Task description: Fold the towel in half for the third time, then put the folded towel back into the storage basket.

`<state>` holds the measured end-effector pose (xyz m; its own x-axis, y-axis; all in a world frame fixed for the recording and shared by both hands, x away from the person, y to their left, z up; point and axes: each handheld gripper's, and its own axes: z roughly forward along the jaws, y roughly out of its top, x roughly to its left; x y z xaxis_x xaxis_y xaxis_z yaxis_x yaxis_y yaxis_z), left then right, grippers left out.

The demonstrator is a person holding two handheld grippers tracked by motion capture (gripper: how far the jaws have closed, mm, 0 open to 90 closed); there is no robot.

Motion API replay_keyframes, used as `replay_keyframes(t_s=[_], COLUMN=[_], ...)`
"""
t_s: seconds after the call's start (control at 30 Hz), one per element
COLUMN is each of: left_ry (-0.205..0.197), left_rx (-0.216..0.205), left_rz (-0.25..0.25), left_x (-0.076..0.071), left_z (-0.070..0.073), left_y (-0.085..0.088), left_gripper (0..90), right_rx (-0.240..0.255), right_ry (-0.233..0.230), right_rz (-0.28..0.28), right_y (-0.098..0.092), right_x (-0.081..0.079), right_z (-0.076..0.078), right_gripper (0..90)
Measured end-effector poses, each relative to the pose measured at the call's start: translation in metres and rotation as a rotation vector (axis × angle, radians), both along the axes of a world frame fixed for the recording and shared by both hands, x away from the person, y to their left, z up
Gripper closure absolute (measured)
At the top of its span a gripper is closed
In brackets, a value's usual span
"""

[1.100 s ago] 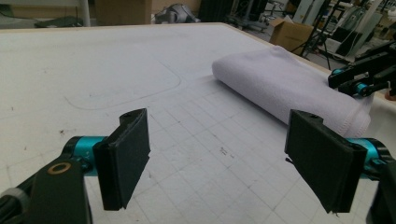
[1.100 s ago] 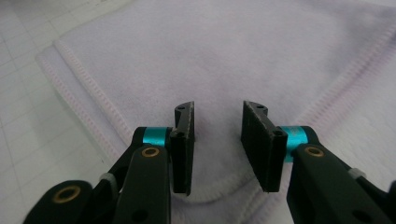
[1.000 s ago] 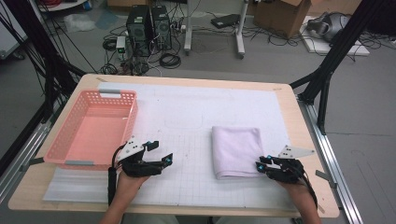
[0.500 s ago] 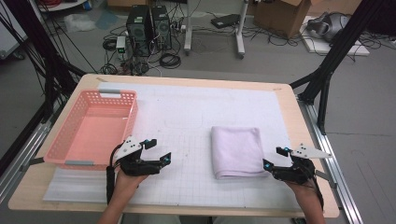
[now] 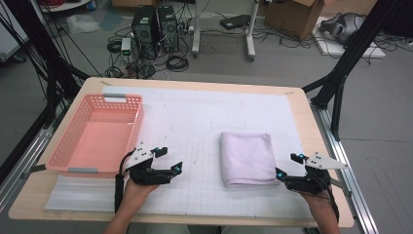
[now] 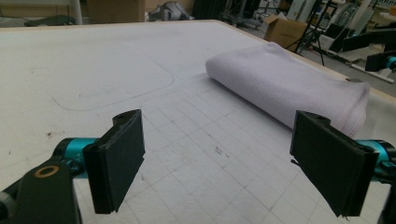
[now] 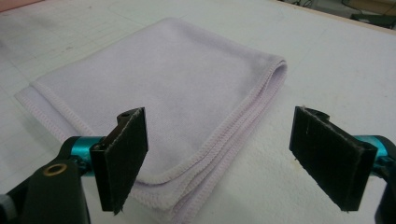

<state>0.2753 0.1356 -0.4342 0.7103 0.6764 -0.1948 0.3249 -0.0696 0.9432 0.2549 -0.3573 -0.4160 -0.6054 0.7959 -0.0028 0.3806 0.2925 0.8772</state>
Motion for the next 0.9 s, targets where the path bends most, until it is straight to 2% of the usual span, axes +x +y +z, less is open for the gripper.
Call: replay_keyframes(t_s=[0.17, 0.27, 0.47, 0.63, 0.73, 0.9], left_ry=[0.022, 0.027, 0.074, 0.082, 0.086, 0.115], left_rx=[-0.020, 0.009, 0.031, 0.030, 0.050, 0.063], left_rz=[0.003, 0.007, 0.013, -0.018, -0.031, -0.074], left_x=[0.002, 0.006, 0.024, 0.032, 0.038, 0.046], left_z=[-0.001, -0.002, 0.001, 0.006, 0.007, 0.007], left_y=[-0.001, -0.005, -0.020, -0.039, -0.054, -0.088], left_gripper=[18.1, 18.1, 18.3, 19.3, 19.4, 20.1], right_rx=[-0.013, -0.010, -0.021, -0.025, -0.030, -0.047], right_ry=[-0.005, -0.004, 0.013, 0.017, 0.013, 0.033], right_rz=[-0.006, -0.008, -0.012, -0.007, -0.004, -0.010], right_y=[0.001, 0.000, 0.000, 0.002, 0.003, 0.003], right_x=[0.000, 0.000, 0.001, 0.000, 0.001, 0.002], right_z=[0.001, 0.001, -0.002, -0.003, -0.003, -0.006], right_gripper=[18.4, 18.5, 18.5, 18.5, 18.5, 18.6])
